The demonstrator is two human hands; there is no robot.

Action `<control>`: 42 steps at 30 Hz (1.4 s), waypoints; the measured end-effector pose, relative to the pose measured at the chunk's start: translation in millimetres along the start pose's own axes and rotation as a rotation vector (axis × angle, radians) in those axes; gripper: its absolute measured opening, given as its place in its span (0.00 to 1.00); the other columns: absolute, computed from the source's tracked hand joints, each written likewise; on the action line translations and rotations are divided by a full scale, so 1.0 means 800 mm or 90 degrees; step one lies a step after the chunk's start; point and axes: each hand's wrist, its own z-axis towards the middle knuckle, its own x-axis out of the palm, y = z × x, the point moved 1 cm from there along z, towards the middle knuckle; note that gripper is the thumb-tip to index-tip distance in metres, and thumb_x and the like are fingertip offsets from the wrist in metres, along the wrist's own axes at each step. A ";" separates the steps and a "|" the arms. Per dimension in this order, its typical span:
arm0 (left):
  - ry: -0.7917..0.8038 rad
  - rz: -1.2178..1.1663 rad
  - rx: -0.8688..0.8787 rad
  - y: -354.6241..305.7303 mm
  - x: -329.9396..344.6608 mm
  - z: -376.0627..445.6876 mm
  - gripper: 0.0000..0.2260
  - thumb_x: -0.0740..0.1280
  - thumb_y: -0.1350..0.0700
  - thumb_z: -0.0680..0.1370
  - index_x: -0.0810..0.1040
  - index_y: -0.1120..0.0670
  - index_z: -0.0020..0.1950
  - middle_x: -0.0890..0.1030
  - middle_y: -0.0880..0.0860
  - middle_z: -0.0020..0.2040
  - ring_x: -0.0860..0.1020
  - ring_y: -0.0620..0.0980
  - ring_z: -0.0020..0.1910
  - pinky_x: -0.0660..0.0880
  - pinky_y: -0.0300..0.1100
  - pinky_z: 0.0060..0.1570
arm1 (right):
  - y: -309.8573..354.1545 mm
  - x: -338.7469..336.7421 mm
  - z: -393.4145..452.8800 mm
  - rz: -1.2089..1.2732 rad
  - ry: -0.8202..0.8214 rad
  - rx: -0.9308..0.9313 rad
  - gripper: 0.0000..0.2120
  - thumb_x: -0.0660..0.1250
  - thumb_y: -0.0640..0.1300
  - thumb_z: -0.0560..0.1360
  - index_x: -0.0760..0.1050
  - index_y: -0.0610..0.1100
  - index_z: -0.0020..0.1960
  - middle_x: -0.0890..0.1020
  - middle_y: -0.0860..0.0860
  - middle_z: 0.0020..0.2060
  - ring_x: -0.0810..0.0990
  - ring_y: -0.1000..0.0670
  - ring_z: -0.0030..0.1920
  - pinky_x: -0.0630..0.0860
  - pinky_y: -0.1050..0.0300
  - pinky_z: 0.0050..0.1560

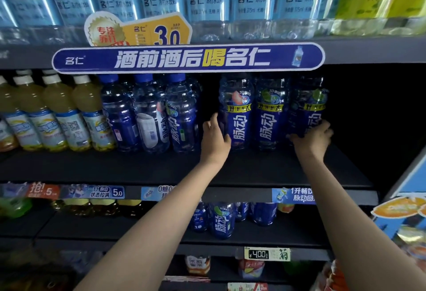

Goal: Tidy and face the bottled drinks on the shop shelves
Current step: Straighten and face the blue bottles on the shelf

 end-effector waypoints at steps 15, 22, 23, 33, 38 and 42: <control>-0.121 0.031 -0.009 0.129 -0.174 -0.049 0.21 0.65 0.64 0.76 0.65 0.57 0.67 0.72 0.52 0.61 0.75 0.47 0.53 0.71 0.35 0.49 | 0.166 0.147 -0.160 0.077 0.335 -0.317 0.42 0.74 0.46 0.70 0.54 0.34 0.73 0.65 0.39 0.70 0.66 0.40 0.70 0.67 0.50 0.66; -0.039 -0.010 -0.002 0.158 -0.227 -0.058 0.22 0.64 0.63 0.77 0.62 0.56 0.69 0.72 0.50 0.57 0.72 0.43 0.49 0.71 0.37 0.50 | 0.185 0.168 -0.193 0.030 0.255 -0.171 0.34 0.75 0.50 0.68 0.62 0.36 0.64 0.74 0.40 0.62 0.75 0.39 0.60 0.73 0.47 0.52; -0.018 -0.032 -0.007 0.157 -0.233 -0.059 0.22 0.64 0.63 0.77 0.62 0.56 0.69 0.72 0.49 0.56 0.72 0.43 0.49 0.71 0.37 0.50 | 0.189 0.161 -0.200 0.017 0.256 -0.167 0.34 0.76 0.50 0.68 0.62 0.36 0.64 0.75 0.40 0.61 0.75 0.39 0.59 0.73 0.48 0.52; 0.353 -0.280 -0.124 0.136 -0.289 -0.091 0.25 0.71 0.48 0.72 0.67 0.48 0.66 0.74 0.45 0.61 0.72 0.44 0.61 0.69 0.39 0.59 | 0.225 0.079 -0.308 0.378 0.452 0.008 0.17 0.73 0.43 0.71 0.74 0.44 0.57 0.82 0.49 0.50 0.82 0.50 0.48 0.79 0.57 0.45; 0.296 -0.374 -0.134 0.159 -0.333 -0.112 0.15 0.75 0.50 0.69 0.76 0.45 0.52 0.82 0.47 0.53 0.80 0.46 0.52 0.76 0.43 0.56 | 0.252 0.076 -0.359 0.430 0.524 0.004 0.11 0.70 0.44 0.73 0.76 0.43 0.54 0.84 0.47 0.50 0.83 0.47 0.50 0.81 0.54 0.48; 0.149 -0.289 -0.105 0.180 -0.378 -0.120 0.22 0.78 0.54 0.66 0.73 0.50 0.55 0.80 0.49 0.54 0.79 0.45 0.49 0.76 0.40 0.51 | 0.261 0.087 -0.384 0.445 0.502 0.111 0.19 0.70 0.48 0.74 0.76 0.36 0.58 0.83 0.41 0.53 0.82 0.45 0.52 0.80 0.51 0.53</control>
